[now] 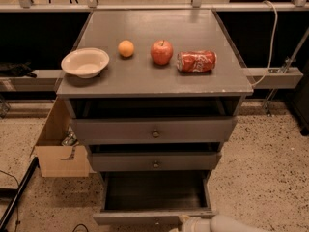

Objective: Close bottom drawer

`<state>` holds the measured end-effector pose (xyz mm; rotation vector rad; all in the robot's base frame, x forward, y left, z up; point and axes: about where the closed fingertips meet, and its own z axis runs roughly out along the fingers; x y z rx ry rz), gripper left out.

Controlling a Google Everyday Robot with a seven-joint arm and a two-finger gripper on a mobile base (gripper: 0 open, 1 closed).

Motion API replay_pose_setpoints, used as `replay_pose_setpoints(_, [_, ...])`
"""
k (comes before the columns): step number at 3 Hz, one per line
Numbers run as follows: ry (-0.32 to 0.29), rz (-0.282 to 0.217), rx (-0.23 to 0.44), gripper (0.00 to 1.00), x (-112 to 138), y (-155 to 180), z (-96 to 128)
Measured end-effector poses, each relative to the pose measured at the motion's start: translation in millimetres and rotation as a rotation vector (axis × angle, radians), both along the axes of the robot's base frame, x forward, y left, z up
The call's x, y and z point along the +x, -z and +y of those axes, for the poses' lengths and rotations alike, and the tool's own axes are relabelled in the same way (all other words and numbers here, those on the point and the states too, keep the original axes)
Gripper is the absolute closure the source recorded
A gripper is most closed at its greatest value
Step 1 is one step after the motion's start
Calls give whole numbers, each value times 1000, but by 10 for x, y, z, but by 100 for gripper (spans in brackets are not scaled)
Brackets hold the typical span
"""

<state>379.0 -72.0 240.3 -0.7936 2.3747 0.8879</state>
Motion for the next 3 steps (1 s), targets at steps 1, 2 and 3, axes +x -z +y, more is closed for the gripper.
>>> replay_pose_setpoints(1, [1, 0, 3, 44, 34, 0, -10])
replay_pose_setpoints(2, [1, 0, 3, 67, 34, 0, -10])
replay_pose_setpoints(3, [3, 4, -22, 90, 69, 87, 59])
